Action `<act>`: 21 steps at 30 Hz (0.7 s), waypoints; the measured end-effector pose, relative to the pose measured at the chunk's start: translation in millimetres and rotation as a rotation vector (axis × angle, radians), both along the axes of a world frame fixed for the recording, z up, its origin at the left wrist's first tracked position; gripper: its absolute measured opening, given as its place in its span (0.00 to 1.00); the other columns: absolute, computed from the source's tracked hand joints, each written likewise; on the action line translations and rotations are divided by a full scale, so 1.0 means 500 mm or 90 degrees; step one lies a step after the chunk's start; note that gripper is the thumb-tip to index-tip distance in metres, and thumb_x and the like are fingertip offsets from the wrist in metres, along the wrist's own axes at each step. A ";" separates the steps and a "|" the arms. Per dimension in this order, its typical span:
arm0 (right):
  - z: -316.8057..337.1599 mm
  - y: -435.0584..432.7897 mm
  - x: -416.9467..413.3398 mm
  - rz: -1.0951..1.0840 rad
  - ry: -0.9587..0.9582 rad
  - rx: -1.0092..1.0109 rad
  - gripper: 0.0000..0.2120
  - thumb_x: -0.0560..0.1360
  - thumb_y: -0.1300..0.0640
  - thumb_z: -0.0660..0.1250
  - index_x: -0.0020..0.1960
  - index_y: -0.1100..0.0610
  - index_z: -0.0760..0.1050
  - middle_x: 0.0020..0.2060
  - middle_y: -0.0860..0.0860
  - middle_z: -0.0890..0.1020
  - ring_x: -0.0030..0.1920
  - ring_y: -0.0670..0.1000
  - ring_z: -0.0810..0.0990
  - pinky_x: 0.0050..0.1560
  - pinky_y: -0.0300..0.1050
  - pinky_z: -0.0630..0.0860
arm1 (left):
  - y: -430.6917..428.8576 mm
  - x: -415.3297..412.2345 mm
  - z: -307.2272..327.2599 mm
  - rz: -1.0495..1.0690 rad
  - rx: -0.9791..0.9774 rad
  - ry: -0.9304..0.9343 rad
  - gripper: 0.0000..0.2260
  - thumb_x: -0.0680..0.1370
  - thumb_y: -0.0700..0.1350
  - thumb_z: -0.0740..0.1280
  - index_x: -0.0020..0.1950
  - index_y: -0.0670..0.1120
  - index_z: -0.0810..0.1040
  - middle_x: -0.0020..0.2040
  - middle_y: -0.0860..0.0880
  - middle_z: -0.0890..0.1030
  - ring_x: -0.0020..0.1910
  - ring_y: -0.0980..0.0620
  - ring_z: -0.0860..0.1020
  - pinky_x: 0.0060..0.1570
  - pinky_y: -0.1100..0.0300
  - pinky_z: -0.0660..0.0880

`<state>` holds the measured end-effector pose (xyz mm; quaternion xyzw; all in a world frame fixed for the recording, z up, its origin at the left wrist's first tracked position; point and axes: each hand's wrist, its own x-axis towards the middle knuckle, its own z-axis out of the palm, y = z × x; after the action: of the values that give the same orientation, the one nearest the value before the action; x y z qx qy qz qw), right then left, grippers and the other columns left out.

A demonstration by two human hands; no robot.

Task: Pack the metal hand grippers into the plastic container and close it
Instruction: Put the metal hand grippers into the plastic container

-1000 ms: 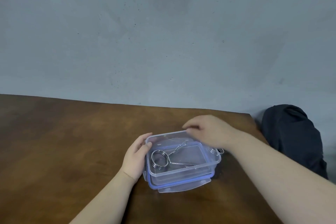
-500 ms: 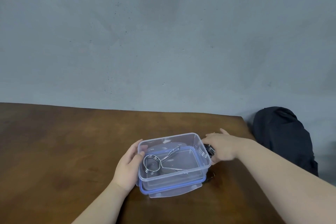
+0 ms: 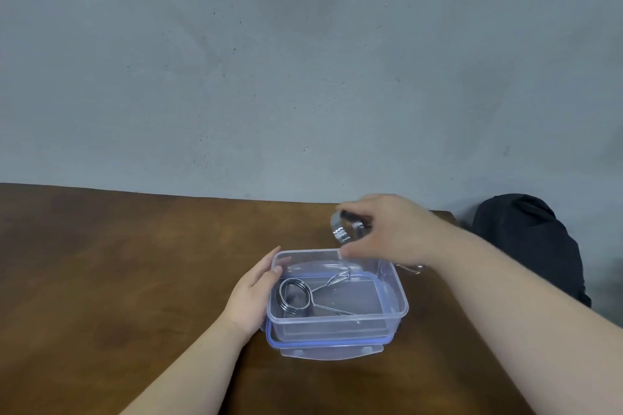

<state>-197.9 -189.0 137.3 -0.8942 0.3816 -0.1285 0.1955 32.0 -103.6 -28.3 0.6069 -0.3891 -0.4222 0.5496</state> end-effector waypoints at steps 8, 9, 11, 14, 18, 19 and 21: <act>-0.120 0.029 0.104 0.089 0.237 0.031 0.16 0.67 0.40 0.75 0.48 0.49 0.80 0.41 0.46 0.82 0.40 0.49 0.79 0.42 0.51 0.79 | 0.010 0.000 0.002 -0.045 -0.020 -0.011 0.18 0.71 0.65 0.66 0.59 0.66 0.81 0.63 0.58 0.83 0.64 0.57 0.78 0.70 0.49 0.70; -0.136 0.023 0.104 0.079 0.251 0.038 0.17 0.67 0.39 0.76 0.48 0.49 0.81 0.42 0.46 0.83 0.41 0.49 0.80 0.42 0.51 0.80 | 0.009 0.002 -0.002 -0.050 -0.020 -0.014 0.21 0.72 0.65 0.66 0.63 0.63 0.80 0.64 0.58 0.83 0.65 0.57 0.78 0.71 0.47 0.69; -0.159 0.011 0.102 0.061 0.261 0.042 0.19 0.66 0.39 0.76 0.50 0.49 0.81 0.44 0.46 0.84 0.42 0.49 0.80 0.42 0.50 0.80 | 0.009 0.005 -0.006 -0.069 -0.017 -0.035 0.25 0.73 0.66 0.64 0.68 0.60 0.77 0.66 0.57 0.81 0.67 0.56 0.77 0.71 0.46 0.68; -0.175 0.002 0.099 0.048 0.248 0.037 0.22 0.67 0.38 0.76 0.56 0.47 0.81 0.49 0.46 0.83 0.46 0.51 0.80 0.45 0.50 0.79 | 0.007 0.005 -0.004 -0.062 -0.013 -0.049 0.23 0.72 0.66 0.64 0.66 0.62 0.78 0.66 0.59 0.81 0.66 0.59 0.77 0.71 0.49 0.69; -0.189 0.004 0.091 0.055 0.264 0.016 0.28 0.71 0.39 0.75 0.67 0.47 0.76 0.59 0.49 0.77 0.55 0.53 0.77 0.50 0.49 0.78 | 0.005 0.004 -0.005 -0.065 -0.020 -0.042 0.23 0.71 0.66 0.65 0.65 0.63 0.78 0.65 0.59 0.81 0.65 0.59 0.77 0.70 0.50 0.70; -0.190 0.004 0.086 0.050 0.251 0.030 0.30 0.71 0.39 0.74 0.70 0.47 0.74 0.63 0.49 0.76 0.58 0.54 0.77 0.54 0.50 0.78 | 0.005 0.004 -0.005 -0.064 -0.023 -0.040 0.23 0.71 0.67 0.65 0.65 0.63 0.78 0.65 0.59 0.81 0.65 0.59 0.77 0.70 0.50 0.70; -0.183 0.006 0.071 0.031 0.212 0.062 0.31 0.74 0.39 0.72 0.74 0.46 0.71 0.68 0.48 0.74 0.63 0.53 0.76 0.61 0.51 0.77 | 0.006 0.004 -0.004 -0.065 -0.026 -0.043 0.26 0.71 0.67 0.65 0.68 0.60 0.77 0.65 0.58 0.81 0.65 0.58 0.77 0.70 0.49 0.70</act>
<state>-162.2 -186.2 45.7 -0.9016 0.3928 0.0444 0.1755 33.8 -100.6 -30.1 0.5888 -0.4466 -0.4212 0.5258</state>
